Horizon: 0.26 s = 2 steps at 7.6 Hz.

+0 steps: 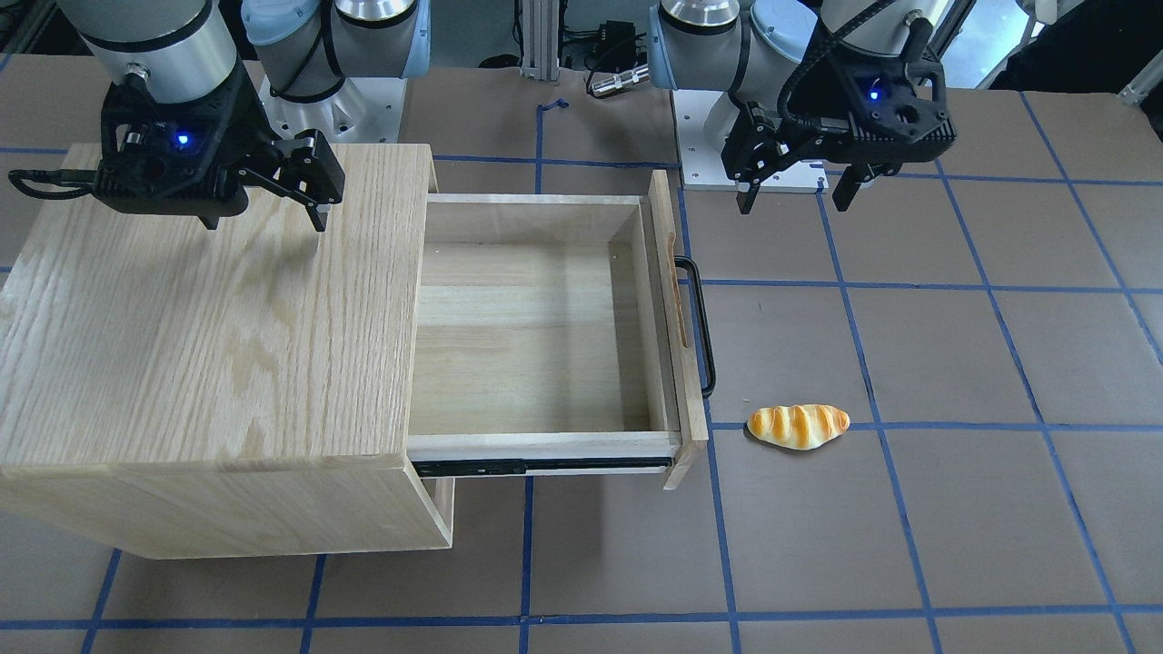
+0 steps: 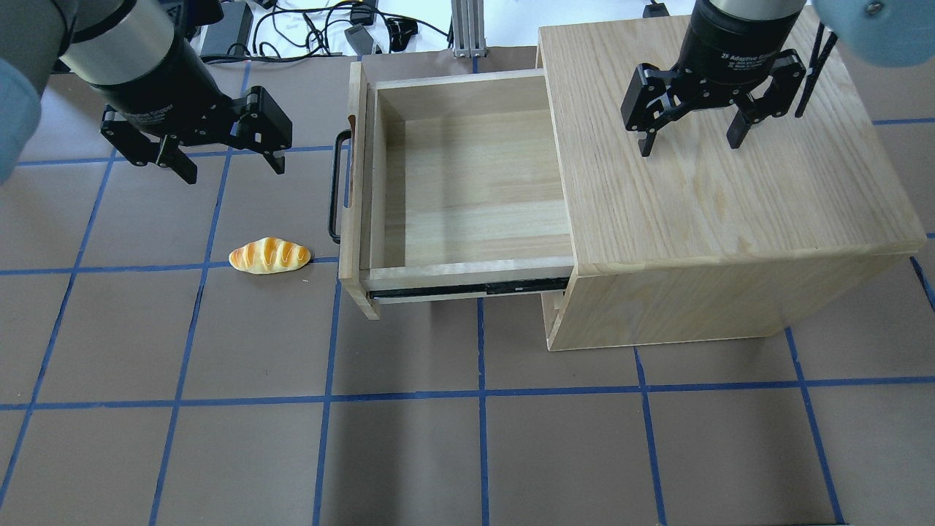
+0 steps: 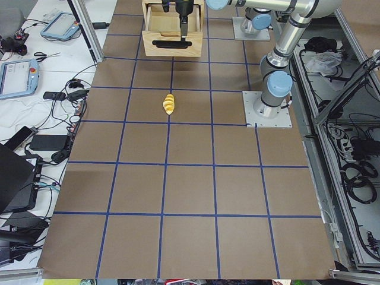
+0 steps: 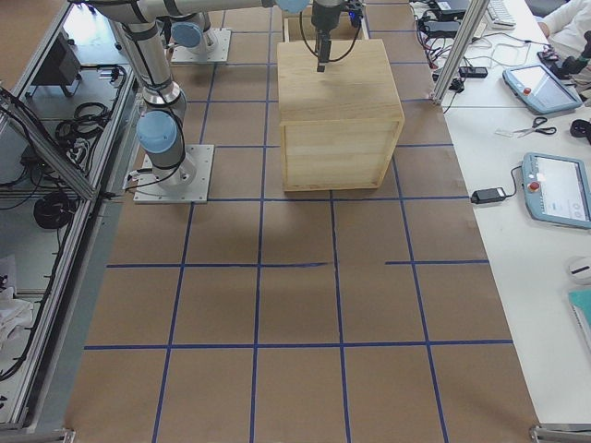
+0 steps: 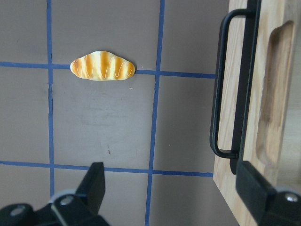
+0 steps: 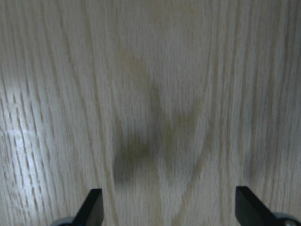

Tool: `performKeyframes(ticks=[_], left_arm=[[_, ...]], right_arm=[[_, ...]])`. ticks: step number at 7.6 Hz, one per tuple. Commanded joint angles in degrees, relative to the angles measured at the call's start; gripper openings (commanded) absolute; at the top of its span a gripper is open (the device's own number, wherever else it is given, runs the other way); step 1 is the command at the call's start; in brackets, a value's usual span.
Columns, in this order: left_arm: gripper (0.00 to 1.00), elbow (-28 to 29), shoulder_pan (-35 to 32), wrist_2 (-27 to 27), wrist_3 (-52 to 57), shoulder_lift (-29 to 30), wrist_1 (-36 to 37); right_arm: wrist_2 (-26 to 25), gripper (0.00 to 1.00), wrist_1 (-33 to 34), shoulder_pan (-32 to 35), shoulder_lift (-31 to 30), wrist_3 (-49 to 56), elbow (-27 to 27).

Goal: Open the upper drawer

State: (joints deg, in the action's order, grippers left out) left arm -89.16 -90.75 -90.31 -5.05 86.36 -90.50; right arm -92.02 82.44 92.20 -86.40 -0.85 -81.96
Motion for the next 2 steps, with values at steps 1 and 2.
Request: performKeyframes(ticks=[1, 2], left_arm=[[1.0, -0.4, -0.04, -0.05, 0.04, -0.14, 0.06], [1.0, -0.57, -0.04, 0.04, 0.04, -0.14, 0.06]], right_arm=[[0.0, 1.0, 0.0, 0.0, 0.0, -0.03, 0.05], [0.0, 1.0, 0.0, 0.0, 0.0, -0.03, 0.05]])
